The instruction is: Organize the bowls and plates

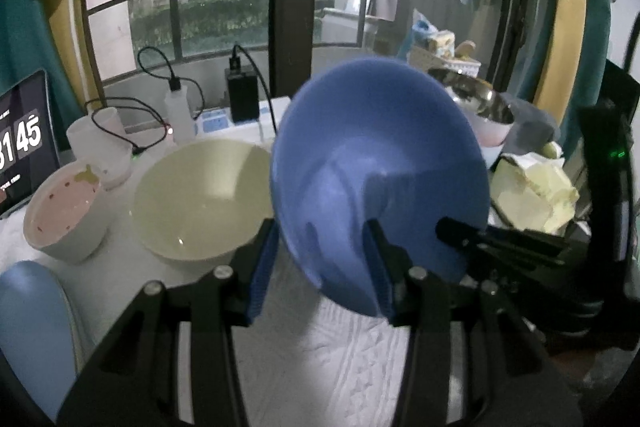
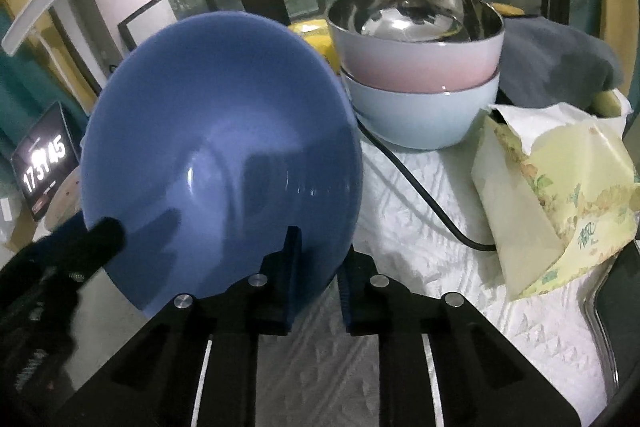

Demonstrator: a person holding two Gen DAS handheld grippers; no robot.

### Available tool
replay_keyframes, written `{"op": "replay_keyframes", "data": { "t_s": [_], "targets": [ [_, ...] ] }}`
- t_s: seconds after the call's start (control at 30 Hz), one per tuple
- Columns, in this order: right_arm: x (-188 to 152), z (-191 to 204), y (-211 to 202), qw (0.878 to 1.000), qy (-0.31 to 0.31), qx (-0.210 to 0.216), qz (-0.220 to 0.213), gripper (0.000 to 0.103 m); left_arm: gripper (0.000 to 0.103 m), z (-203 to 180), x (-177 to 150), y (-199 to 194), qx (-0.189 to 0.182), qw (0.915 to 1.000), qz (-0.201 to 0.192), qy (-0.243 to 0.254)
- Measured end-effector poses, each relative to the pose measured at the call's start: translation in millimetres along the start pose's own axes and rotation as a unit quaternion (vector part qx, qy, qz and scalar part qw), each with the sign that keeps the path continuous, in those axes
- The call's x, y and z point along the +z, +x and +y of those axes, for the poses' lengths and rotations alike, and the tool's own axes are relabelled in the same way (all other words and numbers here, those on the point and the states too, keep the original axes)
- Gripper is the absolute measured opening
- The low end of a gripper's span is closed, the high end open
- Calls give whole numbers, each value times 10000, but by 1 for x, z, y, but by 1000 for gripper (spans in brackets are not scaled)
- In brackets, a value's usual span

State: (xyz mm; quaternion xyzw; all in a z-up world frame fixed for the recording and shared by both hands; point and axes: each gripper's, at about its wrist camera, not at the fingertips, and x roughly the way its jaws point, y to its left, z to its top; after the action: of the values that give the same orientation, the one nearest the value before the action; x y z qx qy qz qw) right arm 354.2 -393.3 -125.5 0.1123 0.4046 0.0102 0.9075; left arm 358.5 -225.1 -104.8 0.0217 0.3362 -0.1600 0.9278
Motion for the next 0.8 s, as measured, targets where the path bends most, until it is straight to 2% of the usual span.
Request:
{"op": "replay_keyframes", "data": {
  "t_s": [0.27,0.8],
  "targets": [
    [-6,1,-9,10000,5,20,-54,15,34,2,-3,-1,17,9999,-15,101],
    [-19,17,-58,9996,-56,109,-269,16,33,8,-11,-47,-24,9998,-175,72]
  ]
}}
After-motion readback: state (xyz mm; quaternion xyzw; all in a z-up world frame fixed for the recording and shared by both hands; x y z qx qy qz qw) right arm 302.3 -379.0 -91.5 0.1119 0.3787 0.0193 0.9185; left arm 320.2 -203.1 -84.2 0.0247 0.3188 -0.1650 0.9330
